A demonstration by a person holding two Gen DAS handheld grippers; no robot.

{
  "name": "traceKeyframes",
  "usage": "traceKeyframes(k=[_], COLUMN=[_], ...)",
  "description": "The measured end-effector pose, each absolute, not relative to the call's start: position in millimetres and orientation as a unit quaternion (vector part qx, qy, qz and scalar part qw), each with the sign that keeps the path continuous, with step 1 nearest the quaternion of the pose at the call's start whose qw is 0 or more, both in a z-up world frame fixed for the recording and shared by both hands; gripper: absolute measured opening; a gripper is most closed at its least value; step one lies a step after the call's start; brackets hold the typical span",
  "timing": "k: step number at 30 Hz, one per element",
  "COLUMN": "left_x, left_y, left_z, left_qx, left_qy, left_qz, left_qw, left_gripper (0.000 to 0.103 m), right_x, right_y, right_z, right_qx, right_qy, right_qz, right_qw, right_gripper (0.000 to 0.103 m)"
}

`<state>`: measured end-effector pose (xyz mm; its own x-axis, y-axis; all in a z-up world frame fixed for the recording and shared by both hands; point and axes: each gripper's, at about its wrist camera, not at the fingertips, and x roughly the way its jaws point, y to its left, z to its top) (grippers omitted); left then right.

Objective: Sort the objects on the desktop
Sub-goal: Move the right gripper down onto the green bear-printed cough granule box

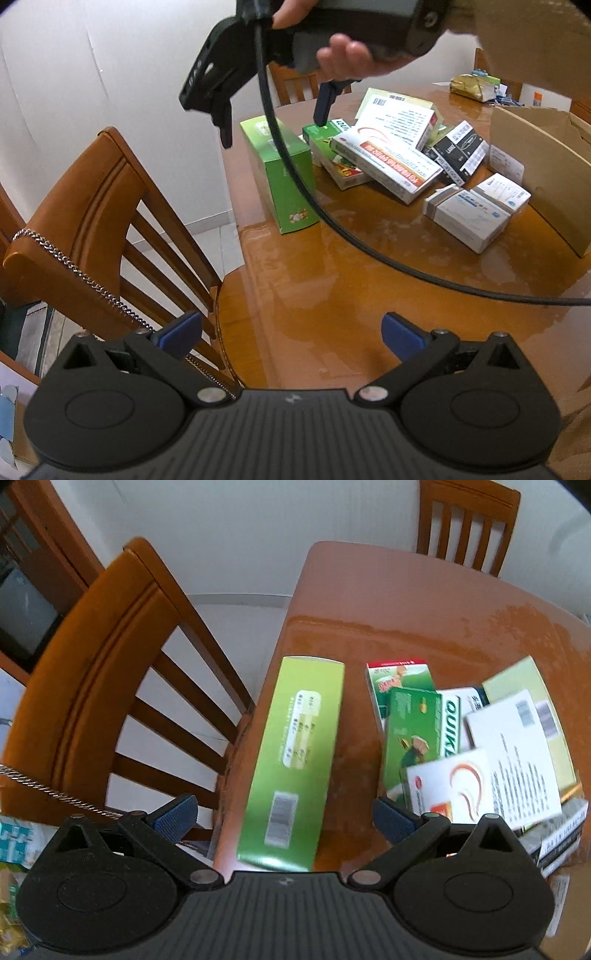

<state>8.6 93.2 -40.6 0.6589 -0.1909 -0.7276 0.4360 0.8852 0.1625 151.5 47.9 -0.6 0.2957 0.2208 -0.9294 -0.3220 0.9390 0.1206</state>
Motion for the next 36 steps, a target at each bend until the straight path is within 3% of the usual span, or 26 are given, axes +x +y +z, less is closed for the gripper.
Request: traceKeyframes(k=[1,2,3,12,36], left_x=[9.1,9.7,10.2,15.0,4.4], left_y=[93.9,94.2,94.3,90.5,49.0], left_z=[-41.1,-41.3,-41.5,-43.6,-53.8], left_qx=[0.164,0.164,0.165,0.166,0.214], left_qy=[0.375,0.375,0.375,0.381,0.399], left_qz=[-0.174,-0.173,-0.171,-0.160,-0.180], left_qw=[0.896,0.896,0.896,0.895,0.873], left_gripper=[0.103,0.103,0.103,0.103,0.103], right_x=[151.8,153.7,156.0,148.9,24.6], right_y=[49.3,51.4,52.1,23.7,-121.8], right_z=[-2.6,-6.5,-11.6,-27.7,-47.6], right_qx=[-0.049,-0.053,-0.055,-0.037,0.091], right_qy=[0.569,0.574,0.584,0.599,0.678], right_qz=[0.168,0.166,0.159,0.178,0.236], right_qw=[0.803,0.800,0.794,0.780,0.690], right_gripper=[0.089,0.066,0.057,0.055,0.053])
